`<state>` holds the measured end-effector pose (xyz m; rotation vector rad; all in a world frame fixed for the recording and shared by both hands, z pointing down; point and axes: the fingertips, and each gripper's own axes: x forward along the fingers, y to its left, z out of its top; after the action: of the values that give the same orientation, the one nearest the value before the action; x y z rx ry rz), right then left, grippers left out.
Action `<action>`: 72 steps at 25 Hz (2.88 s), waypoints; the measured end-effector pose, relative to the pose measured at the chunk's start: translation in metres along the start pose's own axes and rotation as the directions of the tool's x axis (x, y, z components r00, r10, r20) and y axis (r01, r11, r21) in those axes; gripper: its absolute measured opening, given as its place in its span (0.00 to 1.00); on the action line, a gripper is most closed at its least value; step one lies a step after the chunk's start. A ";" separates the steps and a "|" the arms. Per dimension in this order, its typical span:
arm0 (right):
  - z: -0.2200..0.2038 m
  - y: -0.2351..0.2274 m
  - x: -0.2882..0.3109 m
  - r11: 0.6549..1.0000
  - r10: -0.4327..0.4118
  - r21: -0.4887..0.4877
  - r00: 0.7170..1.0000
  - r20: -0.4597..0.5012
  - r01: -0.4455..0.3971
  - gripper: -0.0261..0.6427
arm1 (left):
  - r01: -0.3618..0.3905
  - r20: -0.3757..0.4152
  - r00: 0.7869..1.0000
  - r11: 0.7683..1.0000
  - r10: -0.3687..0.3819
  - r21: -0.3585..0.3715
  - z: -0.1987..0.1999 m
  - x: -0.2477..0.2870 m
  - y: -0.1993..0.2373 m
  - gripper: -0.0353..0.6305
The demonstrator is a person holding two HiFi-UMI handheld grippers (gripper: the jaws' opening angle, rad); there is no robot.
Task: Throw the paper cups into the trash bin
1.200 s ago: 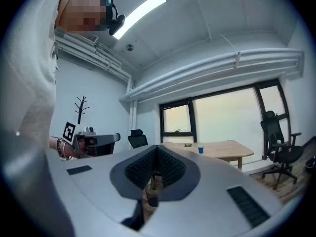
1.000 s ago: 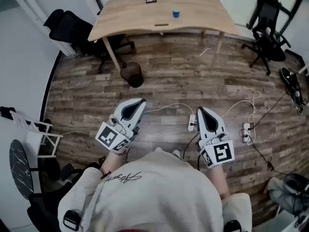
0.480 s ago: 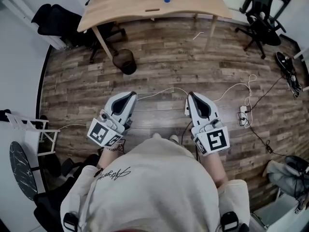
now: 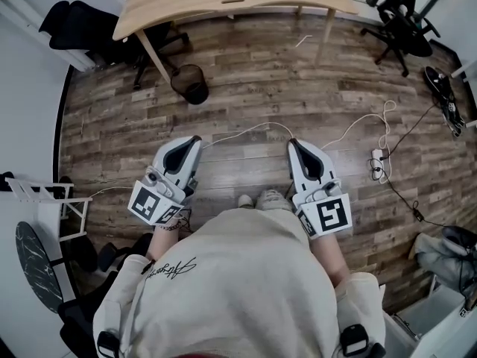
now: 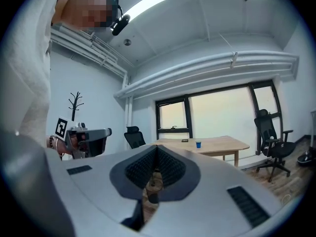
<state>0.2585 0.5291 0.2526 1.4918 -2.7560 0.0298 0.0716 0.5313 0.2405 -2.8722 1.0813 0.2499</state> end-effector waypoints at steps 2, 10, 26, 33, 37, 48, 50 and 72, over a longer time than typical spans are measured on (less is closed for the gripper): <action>-0.005 0.006 -0.001 1.000 -0.004 0.016 1.000 -0.012 0.005 0.05 | 0.008 -0.004 1.000 1.000 -0.008 -0.008 -0.002 -0.005 0.001 0.06; -0.004 0.011 0.009 1.000 -0.006 0.015 1.000 -0.009 0.006 0.05 | 0.020 0.001 1.000 0.999 -0.020 -0.024 -0.008 -0.004 0.009 0.06; -0.006 -0.059 0.069 1.000 -0.015 0.006 1.000 0.010 0.015 0.05 | 0.024 0.016 1.000 1.000 -0.024 -0.008 -0.023 0.064 0.059 0.06; -0.003 -0.099 0.126 1.000 0.019 0.007 1.000 0.023 -0.019 0.05 | 0.017 0.022 1.000 1.000 -0.017 0.007 -0.029 0.114 0.099 0.06; 0.000 -0.124 0.157 0.999 0.037 0.000 0.999 0.018 -0.037 0.05 | 0.029 0.004 1.000 0.999 -0.029 0.019 -0.036 0.150 0.117 0.06; 0.007 -0.199 0.216 0.999 0.049 0.004 0.999 0.013 -0.050 0.05 | 0.046 0.002 0.999 0.998 -0.047 0.031 -0.036 0.237 0.160 0.06; 0.009 -0.213 0.226 0.999 0.053 0.001 0.998 0.018 -0.053 0.05 | 0.037 0.007 0.999 0.999 -0.037 0.028 -0.039 0.252 0.169 0.06; 0.007 -0.273 0.288 0.991 0.133 -0.003 0.991 0.010 -0.133 0.05 | -0.029 0.046 0.999 1.000 0.029 0.007 -0.055 0.323 0.215 0.06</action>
<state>0.3296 0.1385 0.2536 1.3091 -2.8579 0.0200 0.1763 0.1539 0.2385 -2.8304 1.1140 0.3112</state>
